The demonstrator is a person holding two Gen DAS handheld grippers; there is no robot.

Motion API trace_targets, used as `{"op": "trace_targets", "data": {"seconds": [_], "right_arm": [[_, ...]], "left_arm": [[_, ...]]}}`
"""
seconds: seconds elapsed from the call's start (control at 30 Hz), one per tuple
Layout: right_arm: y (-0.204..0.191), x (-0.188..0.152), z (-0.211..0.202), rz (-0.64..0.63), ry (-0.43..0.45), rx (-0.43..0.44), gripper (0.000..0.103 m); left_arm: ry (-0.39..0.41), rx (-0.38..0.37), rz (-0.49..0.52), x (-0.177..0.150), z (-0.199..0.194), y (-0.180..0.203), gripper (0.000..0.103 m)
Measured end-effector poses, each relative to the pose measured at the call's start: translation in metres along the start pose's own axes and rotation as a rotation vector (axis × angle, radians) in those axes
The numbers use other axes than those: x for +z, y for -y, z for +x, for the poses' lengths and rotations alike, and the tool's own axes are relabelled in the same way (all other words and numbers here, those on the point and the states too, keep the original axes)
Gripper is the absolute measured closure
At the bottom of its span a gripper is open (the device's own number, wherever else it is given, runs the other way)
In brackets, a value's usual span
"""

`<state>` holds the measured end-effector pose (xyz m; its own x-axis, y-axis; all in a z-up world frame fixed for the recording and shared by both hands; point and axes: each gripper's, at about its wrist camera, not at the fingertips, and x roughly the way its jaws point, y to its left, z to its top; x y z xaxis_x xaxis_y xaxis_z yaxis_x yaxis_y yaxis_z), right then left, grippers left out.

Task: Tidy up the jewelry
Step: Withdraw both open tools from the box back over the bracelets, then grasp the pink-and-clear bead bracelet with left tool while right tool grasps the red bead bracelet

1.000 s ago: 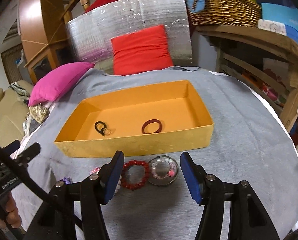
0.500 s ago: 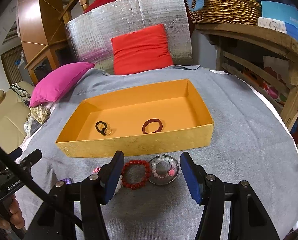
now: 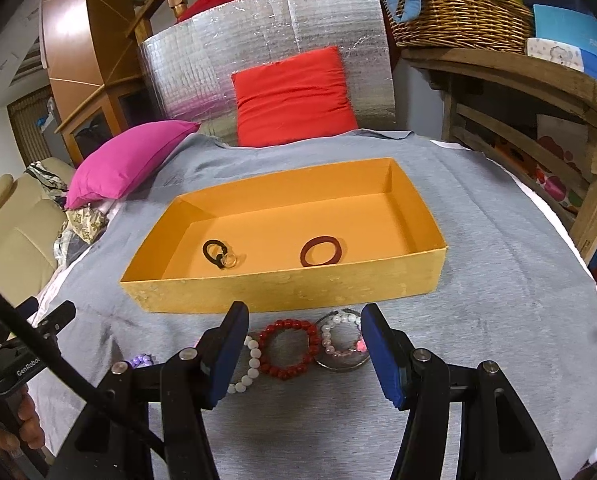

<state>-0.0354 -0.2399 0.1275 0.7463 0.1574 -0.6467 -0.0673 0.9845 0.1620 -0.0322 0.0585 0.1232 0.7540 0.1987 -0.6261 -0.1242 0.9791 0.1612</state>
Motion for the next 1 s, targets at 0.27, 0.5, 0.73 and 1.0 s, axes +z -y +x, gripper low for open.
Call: {"op": "trace_targets", "data": {"seconds": [0.27,0.5,0.73,1.0], "right_arm": [[-0.017,-0.003,0.007,-0.034,-0.023,0.024,0.041],[-0.019,-0.007,0.019,-0.016,-0.090,0.090,0.041],[0.025,-0.005,0.024,0.133,-0.136,0.072,0.041],[0.069,-0.008,0.032,0.224,-0.198,0.027,0.046]], "left_arm": [[0.000,0.016,0.004,-0.003,0.000,-0.007,0.018],[-0.072,-0.015,0.023,-0.012,0.016,-0.010,0.018],[-0.151,-0.158,0.064,-0.024,0.027,0.009,0.018],[-0.185,-0.285,0.120,-0.022,0.031,0.068,0.018]]}}
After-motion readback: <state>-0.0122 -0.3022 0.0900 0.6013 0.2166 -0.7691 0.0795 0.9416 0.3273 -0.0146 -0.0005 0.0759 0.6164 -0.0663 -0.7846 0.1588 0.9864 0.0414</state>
